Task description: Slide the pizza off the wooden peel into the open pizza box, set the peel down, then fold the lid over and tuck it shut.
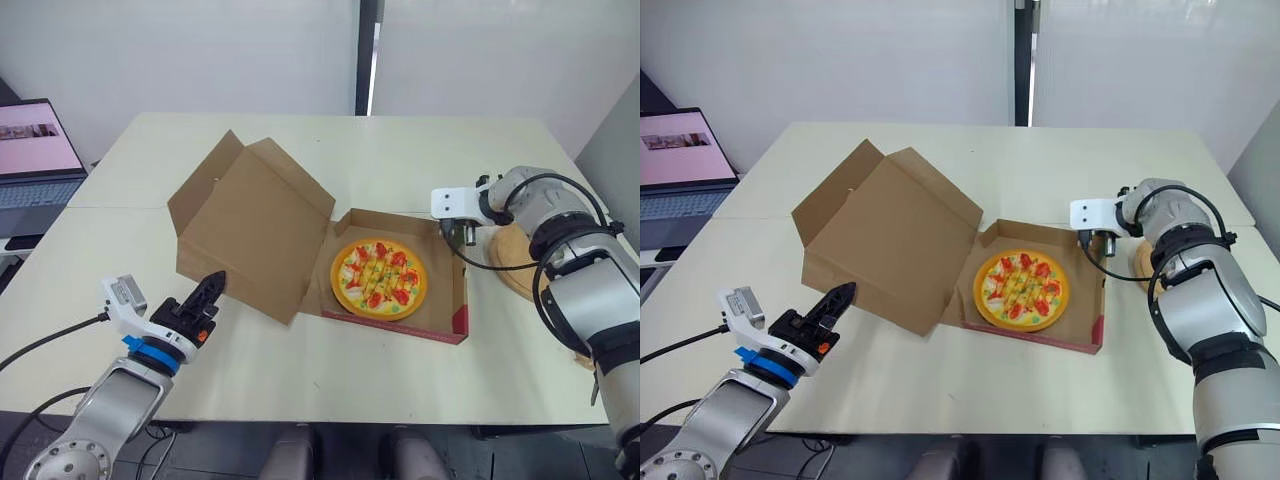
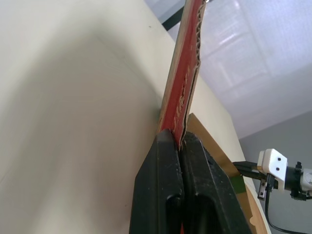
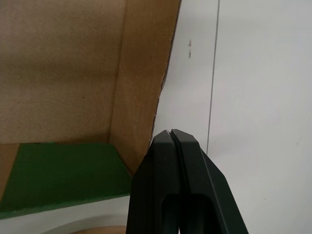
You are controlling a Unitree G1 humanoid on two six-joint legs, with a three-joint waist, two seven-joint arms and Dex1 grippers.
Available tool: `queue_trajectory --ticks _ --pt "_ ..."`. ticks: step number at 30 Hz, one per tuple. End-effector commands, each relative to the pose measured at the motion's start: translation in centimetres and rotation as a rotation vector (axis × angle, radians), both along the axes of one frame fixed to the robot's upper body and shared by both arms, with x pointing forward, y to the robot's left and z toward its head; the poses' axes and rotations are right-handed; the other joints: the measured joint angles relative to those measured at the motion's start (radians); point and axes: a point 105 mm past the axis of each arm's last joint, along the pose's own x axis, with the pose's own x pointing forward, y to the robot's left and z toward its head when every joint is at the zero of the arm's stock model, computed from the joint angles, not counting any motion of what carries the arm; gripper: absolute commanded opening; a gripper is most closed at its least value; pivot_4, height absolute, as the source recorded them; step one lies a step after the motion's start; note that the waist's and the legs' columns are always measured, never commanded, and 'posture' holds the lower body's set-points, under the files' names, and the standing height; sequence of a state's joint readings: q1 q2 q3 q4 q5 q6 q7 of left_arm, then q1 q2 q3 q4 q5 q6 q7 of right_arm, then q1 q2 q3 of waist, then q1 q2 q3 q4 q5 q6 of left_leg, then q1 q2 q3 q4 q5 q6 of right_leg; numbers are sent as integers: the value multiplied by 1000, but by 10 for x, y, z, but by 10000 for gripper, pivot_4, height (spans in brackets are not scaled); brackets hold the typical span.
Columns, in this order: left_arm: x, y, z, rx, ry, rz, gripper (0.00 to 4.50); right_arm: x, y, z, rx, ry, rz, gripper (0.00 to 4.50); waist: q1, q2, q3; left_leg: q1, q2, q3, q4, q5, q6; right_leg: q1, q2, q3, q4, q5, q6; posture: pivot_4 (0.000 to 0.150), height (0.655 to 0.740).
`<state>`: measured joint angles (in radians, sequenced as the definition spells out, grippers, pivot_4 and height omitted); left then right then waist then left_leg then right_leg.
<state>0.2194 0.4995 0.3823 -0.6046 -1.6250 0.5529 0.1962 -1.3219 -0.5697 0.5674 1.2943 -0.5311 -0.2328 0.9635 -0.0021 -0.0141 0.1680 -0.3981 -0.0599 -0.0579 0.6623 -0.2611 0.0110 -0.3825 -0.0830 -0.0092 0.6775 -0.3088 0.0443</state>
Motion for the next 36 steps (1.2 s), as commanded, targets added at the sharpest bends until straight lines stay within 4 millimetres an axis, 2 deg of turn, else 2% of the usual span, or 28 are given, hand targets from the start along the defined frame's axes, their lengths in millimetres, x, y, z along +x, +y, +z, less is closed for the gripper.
queue_trajectory --ticks 1,7,16,20,26,31,36 --pt "5 -4 13 38 -53 -75 0 -4 6 11 14 31 53 284 0 0 0 0 0 0 0 0 0 0 0 0 0 0 0 1500 7281" --pt "27 -3 31 112 -117 -174 0 -19 -2 6 -17 151 106 284 -1 0 0 0 0 -1 0 0 -1 -1 1 0 1 0 0 1500 7281" --pt "52 -22 55 197 -217 -383 0 -46 5 1 7 333 248 284 -2 0 0 -1 0 -2 0 1 -2 -2 1 0 2 0 0 1500 7281" --pt "52 -29 76 162 -280 -474 0 -56 9 3 24 355 285 284 -3 0 1 -2 0 -2 0 1 -2 -3 1 0 2 0 0 1500 7281" --pt "44 -25 105 123 -327 -568 0 -70 6 -4 44 376 275 284 -3 0 1 -2 0 -2 0 1 -2 -5 1 0 3 0 0 1500 7281" --pt "42 -31 103 161 -306 -633 0 -81 4 -4 76 392 265 284 -3 0 1 -2 0 -3 -1 1 -3 -5 1 0 2 0 0 1500 7281" --pt "53 -40 93 187 -297 -635 0 -104 2 -9 122 432 261 284 3 0 1 -3 0 -3 0 1 -3 -5 0 0 2 0 0 1500 7281"
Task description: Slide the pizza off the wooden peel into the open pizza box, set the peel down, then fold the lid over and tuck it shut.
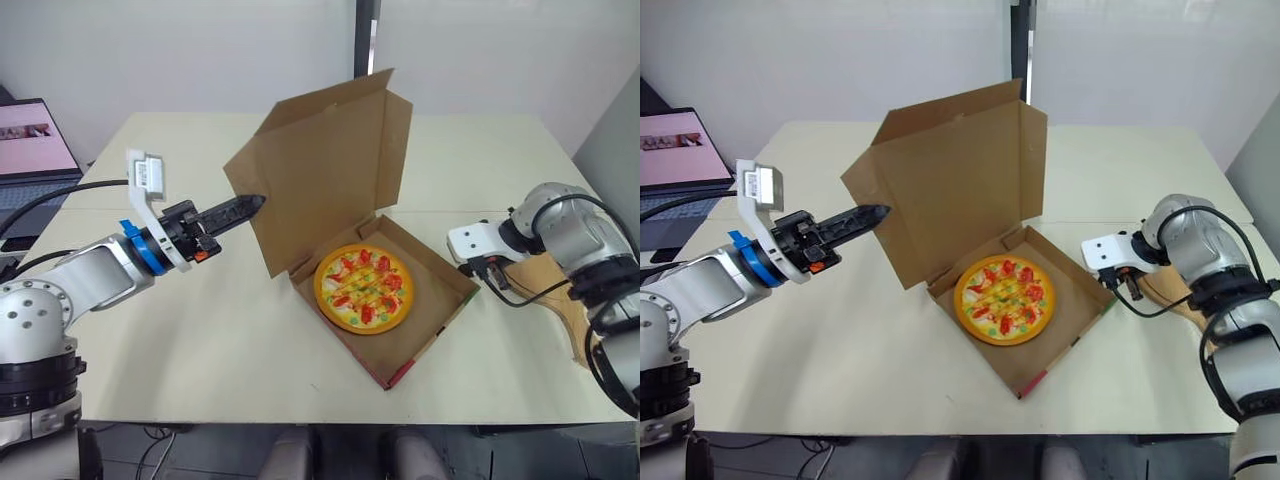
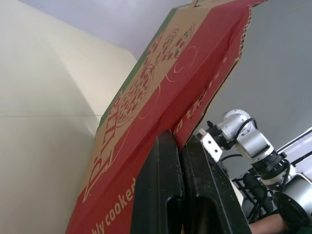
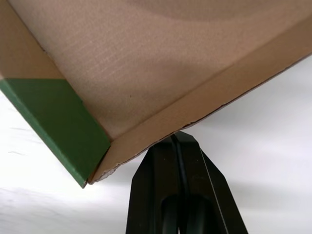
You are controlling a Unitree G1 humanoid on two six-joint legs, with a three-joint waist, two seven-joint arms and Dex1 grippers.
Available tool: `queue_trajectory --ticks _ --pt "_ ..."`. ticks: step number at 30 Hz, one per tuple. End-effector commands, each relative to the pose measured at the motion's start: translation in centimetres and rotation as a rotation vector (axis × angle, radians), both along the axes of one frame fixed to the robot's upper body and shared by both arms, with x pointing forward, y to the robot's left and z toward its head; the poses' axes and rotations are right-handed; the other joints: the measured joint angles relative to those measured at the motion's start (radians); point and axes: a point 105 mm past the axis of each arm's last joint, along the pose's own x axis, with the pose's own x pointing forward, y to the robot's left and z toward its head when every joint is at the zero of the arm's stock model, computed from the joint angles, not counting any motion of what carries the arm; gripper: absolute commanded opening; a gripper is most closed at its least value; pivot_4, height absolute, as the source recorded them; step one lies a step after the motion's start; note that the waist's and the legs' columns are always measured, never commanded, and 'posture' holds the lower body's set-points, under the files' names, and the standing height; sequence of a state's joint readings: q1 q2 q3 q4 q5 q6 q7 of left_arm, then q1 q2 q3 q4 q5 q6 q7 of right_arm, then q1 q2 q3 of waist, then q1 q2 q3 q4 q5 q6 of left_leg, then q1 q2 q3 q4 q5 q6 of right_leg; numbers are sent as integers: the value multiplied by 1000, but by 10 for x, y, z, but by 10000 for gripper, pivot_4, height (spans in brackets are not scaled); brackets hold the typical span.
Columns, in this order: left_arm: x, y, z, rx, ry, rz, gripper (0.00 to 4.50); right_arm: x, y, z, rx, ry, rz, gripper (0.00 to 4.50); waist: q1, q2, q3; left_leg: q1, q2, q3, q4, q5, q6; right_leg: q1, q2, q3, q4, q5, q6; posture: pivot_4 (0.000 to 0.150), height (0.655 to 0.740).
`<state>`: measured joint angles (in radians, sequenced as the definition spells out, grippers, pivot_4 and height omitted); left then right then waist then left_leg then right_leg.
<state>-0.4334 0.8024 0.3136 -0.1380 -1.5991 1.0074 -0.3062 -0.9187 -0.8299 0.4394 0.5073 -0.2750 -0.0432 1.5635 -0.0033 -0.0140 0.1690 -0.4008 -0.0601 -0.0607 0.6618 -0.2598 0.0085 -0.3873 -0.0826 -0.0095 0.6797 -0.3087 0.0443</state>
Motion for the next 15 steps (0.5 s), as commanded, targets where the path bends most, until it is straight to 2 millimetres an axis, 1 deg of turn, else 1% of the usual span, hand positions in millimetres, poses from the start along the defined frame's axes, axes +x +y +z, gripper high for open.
queue_trajectory --ticks 1,4,7,9,12,15 --pt "5 -9 6 0 -54 -28 0 -18 5 10 54 33 18 284 6 0 0 0 0 -1 0 0 0 0 0 -1 0 0 0 1500 7281" --pt "14 -16 4 15 -67 -33 0 -29 2 10 75 55 -10 284 6 -1 0 0 0 -1 1 0 0 1 0 -1 0 0 0 1500 7281" --pt "32 -30 8 18 -99 -35 0 -40 -3 12 113 71 -68 284 13 -1 1 0 -1 -1 1 0 0 1 -1 -2 0 0 0 1500 7281" --pt "36 -35 10 16 -113 -50 0 -48 -2 12 135 87 -87 284 10 -2 1 -1 -1 -1 1 0 0 1 -1 -2 -1 0 0 1500 7281" --pt "44 -48 13 22 -131 -98 0 -66 1 8 183 131 -129 284 10 -3 2 -1 -1 -2 0 0 0 1 -1 -2 -1 0 0 1500 7281" --pt "50 -55 14 32 -142 -130 0 -78 4 7 220 152 -171 284 10 -3 2 -1 -1 -2 0 0 0 1 -1 -2 -1 0 0 1500 7281"
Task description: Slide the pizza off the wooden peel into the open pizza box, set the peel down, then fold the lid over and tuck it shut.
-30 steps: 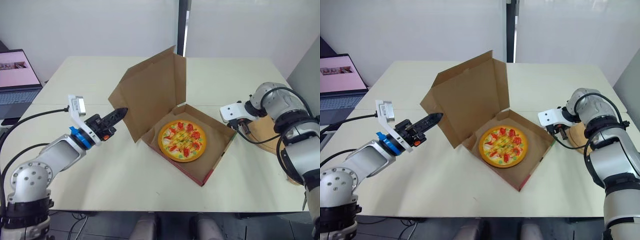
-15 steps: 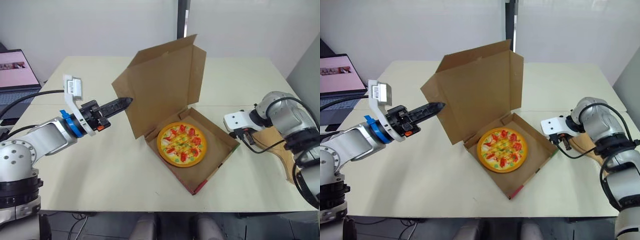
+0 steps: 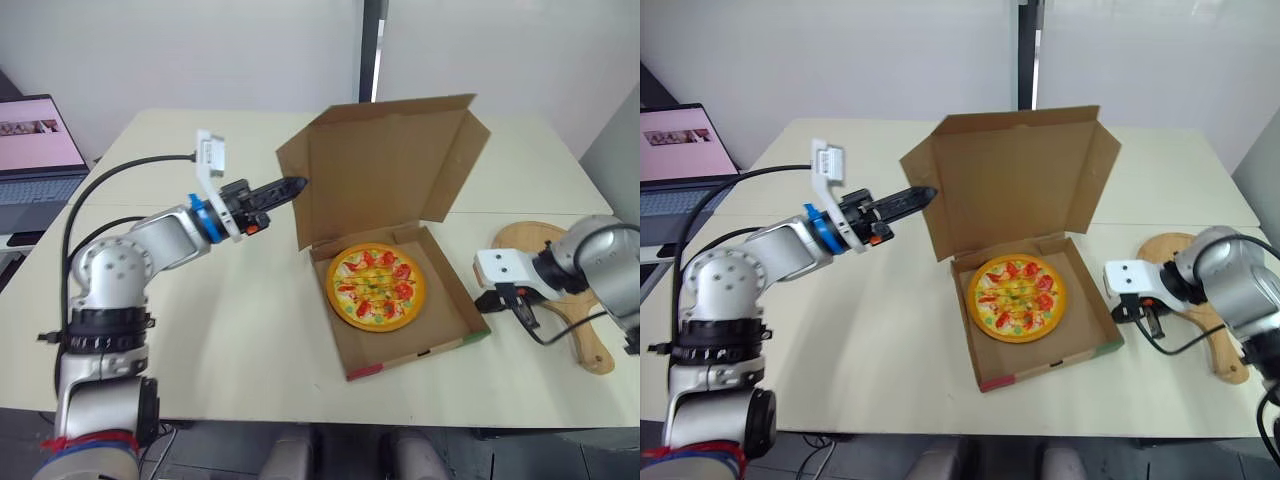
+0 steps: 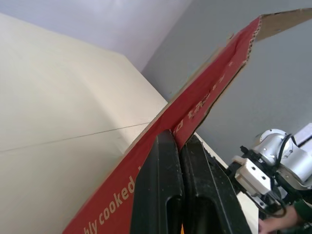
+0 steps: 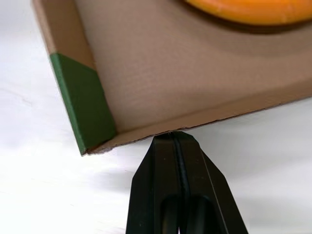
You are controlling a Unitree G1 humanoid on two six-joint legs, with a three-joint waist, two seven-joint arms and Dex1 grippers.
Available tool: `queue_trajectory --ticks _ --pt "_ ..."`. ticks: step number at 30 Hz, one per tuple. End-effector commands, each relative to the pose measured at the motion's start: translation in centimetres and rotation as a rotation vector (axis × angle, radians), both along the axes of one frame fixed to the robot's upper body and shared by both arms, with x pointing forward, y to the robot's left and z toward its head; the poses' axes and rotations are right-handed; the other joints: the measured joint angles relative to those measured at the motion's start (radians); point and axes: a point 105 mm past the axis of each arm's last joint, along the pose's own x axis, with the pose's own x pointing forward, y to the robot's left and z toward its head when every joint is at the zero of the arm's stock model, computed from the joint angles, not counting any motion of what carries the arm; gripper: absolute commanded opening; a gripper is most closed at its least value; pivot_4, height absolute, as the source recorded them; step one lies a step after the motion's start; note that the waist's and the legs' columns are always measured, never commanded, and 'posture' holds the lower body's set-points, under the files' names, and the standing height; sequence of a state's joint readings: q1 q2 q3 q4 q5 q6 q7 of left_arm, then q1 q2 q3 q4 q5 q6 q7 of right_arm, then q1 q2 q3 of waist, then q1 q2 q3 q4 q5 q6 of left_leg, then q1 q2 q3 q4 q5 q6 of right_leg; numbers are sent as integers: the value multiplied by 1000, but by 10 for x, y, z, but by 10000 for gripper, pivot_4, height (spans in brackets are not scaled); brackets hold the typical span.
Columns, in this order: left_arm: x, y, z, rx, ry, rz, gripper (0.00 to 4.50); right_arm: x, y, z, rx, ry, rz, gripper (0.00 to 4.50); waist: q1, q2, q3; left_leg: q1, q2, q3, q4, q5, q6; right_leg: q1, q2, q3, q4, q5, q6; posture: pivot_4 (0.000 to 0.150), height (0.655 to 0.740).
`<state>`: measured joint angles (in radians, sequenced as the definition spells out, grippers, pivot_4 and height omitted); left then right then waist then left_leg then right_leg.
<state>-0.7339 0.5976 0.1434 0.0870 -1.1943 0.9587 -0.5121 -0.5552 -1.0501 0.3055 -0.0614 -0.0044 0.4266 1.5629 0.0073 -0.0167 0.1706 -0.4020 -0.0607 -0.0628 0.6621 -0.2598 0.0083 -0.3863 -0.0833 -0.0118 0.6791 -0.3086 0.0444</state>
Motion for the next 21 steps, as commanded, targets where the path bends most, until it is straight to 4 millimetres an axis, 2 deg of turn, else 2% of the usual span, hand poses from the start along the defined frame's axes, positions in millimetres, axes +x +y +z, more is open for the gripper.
queue_trajectory --ticks 1,7,13,18,21 --pt "3 -10 11 3 -58 -60 0 -13 10 13 65 -4 -17 284 -2 0 0 0 0 0 0 0 0 0 0 0 0 0 0 1500 7281" --pt "19 -19 13 24 -83 -87 0 -33 21 8 147 41 -90 284 -5 -1 1 0 0 0 0 0 0 0 0 0 0 0 0 1500 7281" --pt "28 -22 13 34 -93 -105 0 -36 31 4 213 38 -178 284 -6 -2 1 0 0 0 1 0 0 0 0 0 0 0 0 1500 7281" --pt "29 -22 11 37 -95 -106 0 -34 25 4 221 12 -236 284 -6 -3 2 0 0 0 1 0 0 0 0 0 0 0 0 1500 7281" --pt "30 -20 11 35 -98 -103 0 -31 10 6 205 -35 -293 284 -5 -4 2 0 0 0 1 0 0 0 0 0 0 0 0 1500 7281"
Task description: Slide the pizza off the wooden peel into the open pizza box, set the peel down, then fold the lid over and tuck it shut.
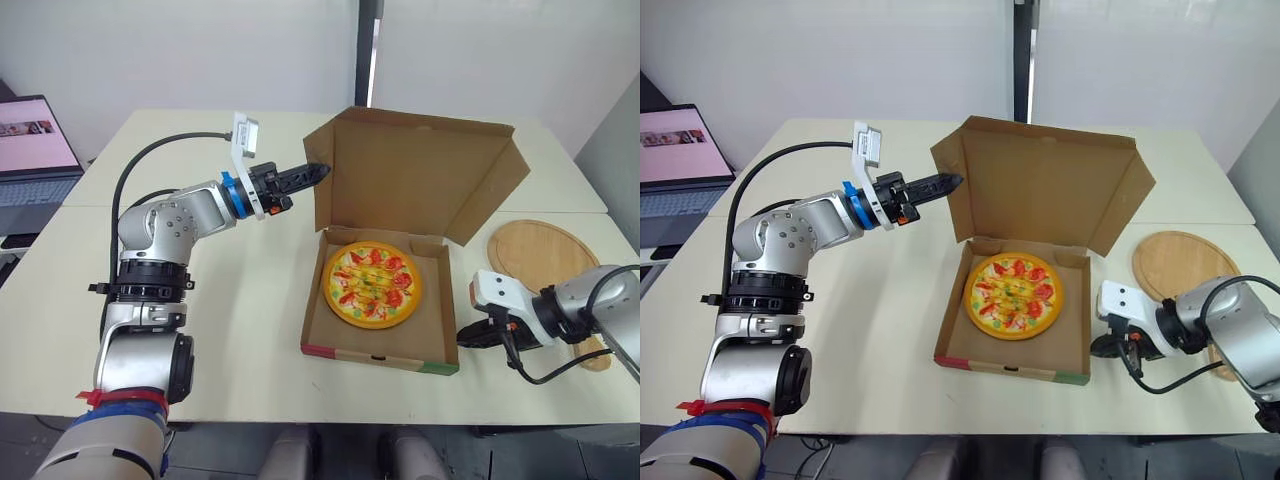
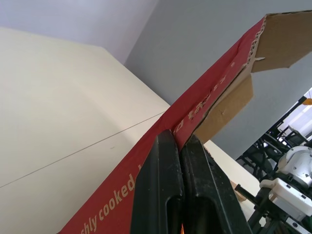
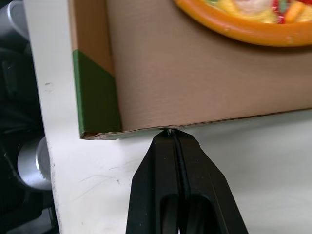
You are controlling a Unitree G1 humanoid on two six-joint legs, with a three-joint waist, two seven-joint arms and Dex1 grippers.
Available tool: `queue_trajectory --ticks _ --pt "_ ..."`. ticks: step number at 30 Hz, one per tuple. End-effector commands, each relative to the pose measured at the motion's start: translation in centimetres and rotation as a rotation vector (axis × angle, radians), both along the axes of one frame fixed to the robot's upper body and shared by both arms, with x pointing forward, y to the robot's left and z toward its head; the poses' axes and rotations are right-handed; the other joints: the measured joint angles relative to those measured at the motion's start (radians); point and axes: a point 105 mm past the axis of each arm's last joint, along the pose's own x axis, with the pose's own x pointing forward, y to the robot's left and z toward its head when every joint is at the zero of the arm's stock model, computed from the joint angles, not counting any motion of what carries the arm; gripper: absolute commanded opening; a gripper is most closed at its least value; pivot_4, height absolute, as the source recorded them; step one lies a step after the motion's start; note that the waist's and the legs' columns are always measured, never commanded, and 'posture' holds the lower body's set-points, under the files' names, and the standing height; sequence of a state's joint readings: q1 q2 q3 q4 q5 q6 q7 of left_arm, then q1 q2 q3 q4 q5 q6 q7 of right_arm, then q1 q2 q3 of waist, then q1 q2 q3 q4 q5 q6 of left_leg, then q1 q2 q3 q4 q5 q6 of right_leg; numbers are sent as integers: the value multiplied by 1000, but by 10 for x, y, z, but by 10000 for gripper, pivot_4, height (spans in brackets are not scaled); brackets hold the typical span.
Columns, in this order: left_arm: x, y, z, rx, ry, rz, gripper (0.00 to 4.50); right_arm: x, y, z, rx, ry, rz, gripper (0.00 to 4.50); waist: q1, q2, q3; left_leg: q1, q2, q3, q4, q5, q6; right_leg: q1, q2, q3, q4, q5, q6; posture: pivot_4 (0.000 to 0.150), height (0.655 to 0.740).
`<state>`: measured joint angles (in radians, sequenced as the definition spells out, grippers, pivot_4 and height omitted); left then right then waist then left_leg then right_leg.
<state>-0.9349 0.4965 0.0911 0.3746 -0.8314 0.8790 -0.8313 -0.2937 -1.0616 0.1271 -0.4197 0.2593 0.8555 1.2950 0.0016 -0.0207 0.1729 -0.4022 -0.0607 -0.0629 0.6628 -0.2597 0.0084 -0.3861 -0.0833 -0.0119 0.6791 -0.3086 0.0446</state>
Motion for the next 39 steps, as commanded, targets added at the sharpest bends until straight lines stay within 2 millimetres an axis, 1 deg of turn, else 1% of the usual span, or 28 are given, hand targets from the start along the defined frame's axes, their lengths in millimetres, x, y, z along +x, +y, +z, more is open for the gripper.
queue_trajectory --ticks 1,3,6,8,12,15,17,18,23,25,28,30,31,32,34,35,36,38,39 --pt "-1 -1 10 -19 -39 -14 0 6 -16 15 -16 -100 -69 284 3 0 0 0 0 0 0 0 0 0 0 0 0 0 0 1500 7281" --pt "1 1 10 -22 -42 -4 0 9 -26 20 -6 -137 -120 284 5 -2 1 0 0 0 0 0 0 0 0 0 0 0 0 1500 7281" --pt "2 2 11 -23 -45 1 0 17 -41 32 19 -231 -199 5556 5 -3 2 0 0 0 0 0 0 0 0 0 0 0 0 1500 7281" --pt "2 3 11 -26 -50 2 0 25 -45 48 86 -324 -257 11848 5 -3 2 0 0 0 0 0 0 0 0 0 0 0 0 1500 7281" --pt "2 3 12 -28 -55 4 0 41 -42 79 266 -477 -369 25555 0 -3 2 0 0 0 0 0 0 0 0 0 1 0 0 1500 7281" --pt "3 3 12 -27 -61 1 0 55 -40 96 377 -578 -454 35676 -1 -3 2 0 0 0 0 0 0 0 0 0 1 0 0 1500 7281" --pt "3 3 13 -24 -64 -1 0 65 -38 105 425 -627 -517 42555 -1 -3 2 0 0 0 0 0 0 0 0 0 1 0 0 1500 7281" --pt "3 3 13 -24 -65 -2 0 69 -37 108 453 -634 -540 44615 -1 -3 2 0 0 0 0 0 0 0 0 0 1 0 0 1500 7281" --pt "3 3 14 -20 -71 -4 0 81 -39 126 530 -690 -619 44615 0 -3 2 0 0 0 0 0 0 -1 0 0 1 0 0 1500 7281" --pt "3 3 14 -19 -72 -3 0 81 -37 131 554 -697 -618 44615 -1 -3 2 0 0 0 0 0 0 -1 0 0 1 0 0 1500 7281" --pt "3 3 15 -21 -73 -3 0 76 -30 138 606 -685 -589 44615 -2 -3 2 0 0 0 0 0 0 -1 0 0 1 0 0 1500 7281" --pt "3 3 15 -22 -73 -4 0 75 -30 142 627 -690 -593 44615 -3 -3 2 0 0 0 0 0 0 -1 0 0 2 0 0 1500 7281" --pt "3 2 15 -23 -73 -5 0 76 -30 143 634 -693 -596 40942 -3 -3 2 0 0 0 0 0 0 -1 0 0 2 0 0 1500 7281" --pt "3 2 15 -23 -73 -6 0 76 -30 144 636 -696 -598 38886 -3 -3 2 0 0 0 0 0 0 -1 0 0 2 0 0 1500 7281" --pt "3 2 15 -24 -73 -7 0 76 -29 145 642 -694 -596 32244 -3 -3 2 0 0 1 0 0 0 -1 0 0 2 0 0 1500 7281" --pt "3 2 15 -24 -73 -7 0 75 -28 145 644 -694 -595 27943 -3 -3 2 0 0 1 0 0 0 -1 0 0 2 0 0 1500 7281" --pt "3 2 15 -25 -73 -8 0 75 -28 145 645 -694 -594 25113 -3 -3 2 0 0 1 0 0 0 -1 0 0 2 0 0 1500 7281" --pt "3 2 15 -24 -73 -8 0 75 -27 145 646 -695 -594 17392 -3 -3 2 0 0 1 0 0 0 -1 0 0 2 0 0 1500 7281" --pt "2 2 15 -23 -74 -8 0 76 -26 145 647 -695 -594 14467 -3 -3 2 0 0 1 0 0 0 -1 0 0 2 0 0 1500 7281"
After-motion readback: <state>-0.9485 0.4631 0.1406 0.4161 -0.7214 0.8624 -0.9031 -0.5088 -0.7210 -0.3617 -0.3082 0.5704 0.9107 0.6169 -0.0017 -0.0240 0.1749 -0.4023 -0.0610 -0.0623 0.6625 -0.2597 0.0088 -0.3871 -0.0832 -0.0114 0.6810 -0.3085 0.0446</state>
